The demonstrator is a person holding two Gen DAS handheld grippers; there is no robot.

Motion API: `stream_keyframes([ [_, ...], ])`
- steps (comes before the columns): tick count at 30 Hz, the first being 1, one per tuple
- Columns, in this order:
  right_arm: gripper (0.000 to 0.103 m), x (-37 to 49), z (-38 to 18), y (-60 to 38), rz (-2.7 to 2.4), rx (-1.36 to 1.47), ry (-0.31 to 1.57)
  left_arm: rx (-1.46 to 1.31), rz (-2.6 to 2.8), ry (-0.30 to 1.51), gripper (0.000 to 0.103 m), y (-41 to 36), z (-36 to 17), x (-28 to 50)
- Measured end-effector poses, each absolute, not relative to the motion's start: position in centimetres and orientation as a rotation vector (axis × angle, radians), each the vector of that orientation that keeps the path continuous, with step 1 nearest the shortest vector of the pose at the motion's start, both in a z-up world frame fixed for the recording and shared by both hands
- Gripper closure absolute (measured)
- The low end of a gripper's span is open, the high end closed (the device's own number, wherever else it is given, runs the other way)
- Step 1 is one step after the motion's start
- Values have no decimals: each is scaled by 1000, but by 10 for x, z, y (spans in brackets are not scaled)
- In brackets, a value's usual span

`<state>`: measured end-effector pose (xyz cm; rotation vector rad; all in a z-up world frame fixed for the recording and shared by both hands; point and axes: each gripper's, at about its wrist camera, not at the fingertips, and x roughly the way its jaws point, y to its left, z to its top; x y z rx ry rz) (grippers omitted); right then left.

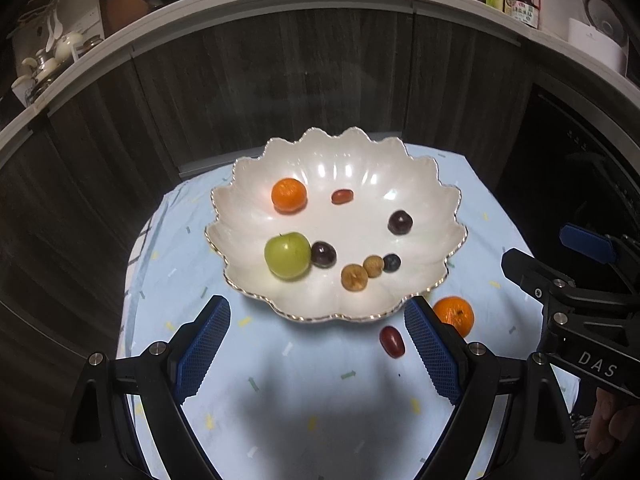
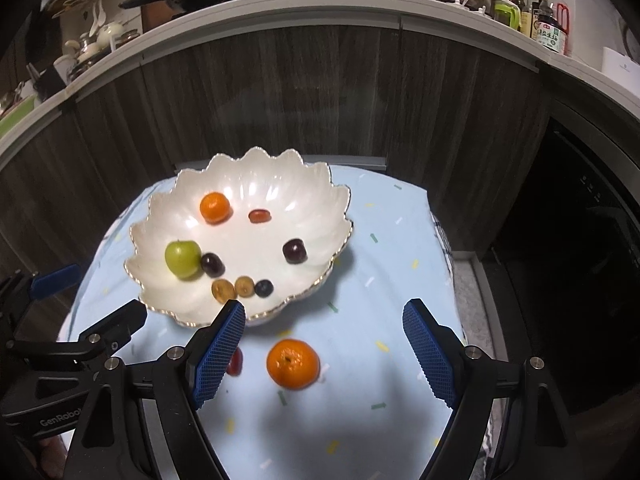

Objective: Organize fruits
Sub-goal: 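Withdraw both open tools from the bowl toward the red date and last tangerine, then close the left gripper on the red date while the right gripper grasps the last tangerine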

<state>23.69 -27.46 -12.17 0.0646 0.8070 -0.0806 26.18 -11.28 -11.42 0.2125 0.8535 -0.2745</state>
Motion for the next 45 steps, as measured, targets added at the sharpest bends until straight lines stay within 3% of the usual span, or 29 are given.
stream_keyframes([
  [36, 21, 245, -185, -275, 42, 40, 962, 348, -441, 976, 19, -146, -189, 252],
  [45, 22, 254, -198, -274, 68, 47, 994, 337, -461, 985, 27, -154, -205, 262],
])
